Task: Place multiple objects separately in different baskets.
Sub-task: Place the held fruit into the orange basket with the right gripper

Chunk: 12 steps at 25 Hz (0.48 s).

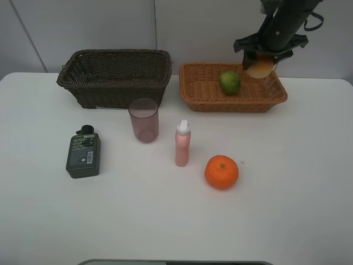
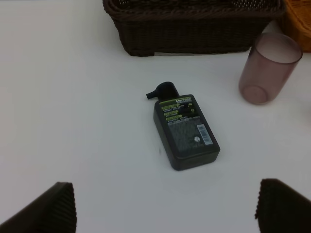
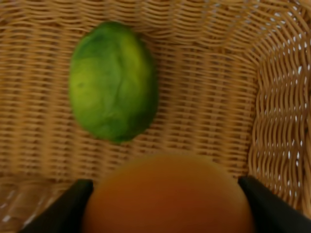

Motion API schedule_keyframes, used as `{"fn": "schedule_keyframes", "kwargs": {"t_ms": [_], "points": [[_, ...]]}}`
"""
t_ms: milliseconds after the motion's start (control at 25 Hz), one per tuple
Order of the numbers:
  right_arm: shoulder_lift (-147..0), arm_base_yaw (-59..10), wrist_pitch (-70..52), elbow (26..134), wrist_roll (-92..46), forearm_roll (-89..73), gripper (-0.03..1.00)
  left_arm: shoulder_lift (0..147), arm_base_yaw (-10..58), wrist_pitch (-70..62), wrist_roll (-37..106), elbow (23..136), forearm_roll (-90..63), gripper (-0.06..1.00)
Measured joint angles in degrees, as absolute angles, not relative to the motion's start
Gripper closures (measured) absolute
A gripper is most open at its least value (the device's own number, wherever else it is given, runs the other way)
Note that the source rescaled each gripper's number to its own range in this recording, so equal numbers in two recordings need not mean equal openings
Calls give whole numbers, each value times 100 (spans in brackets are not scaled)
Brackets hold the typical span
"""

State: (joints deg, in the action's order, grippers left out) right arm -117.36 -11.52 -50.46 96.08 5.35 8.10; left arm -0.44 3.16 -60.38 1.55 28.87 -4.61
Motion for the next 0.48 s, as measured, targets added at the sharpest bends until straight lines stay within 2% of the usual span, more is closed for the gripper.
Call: {"fn": "schedule_keyframes", "kwargs": {"t_ms": [480], "points": [[-12601,-999,-4414,9661,535,795,50,-44,316,-6038,155,2887,-461,-1]]}}
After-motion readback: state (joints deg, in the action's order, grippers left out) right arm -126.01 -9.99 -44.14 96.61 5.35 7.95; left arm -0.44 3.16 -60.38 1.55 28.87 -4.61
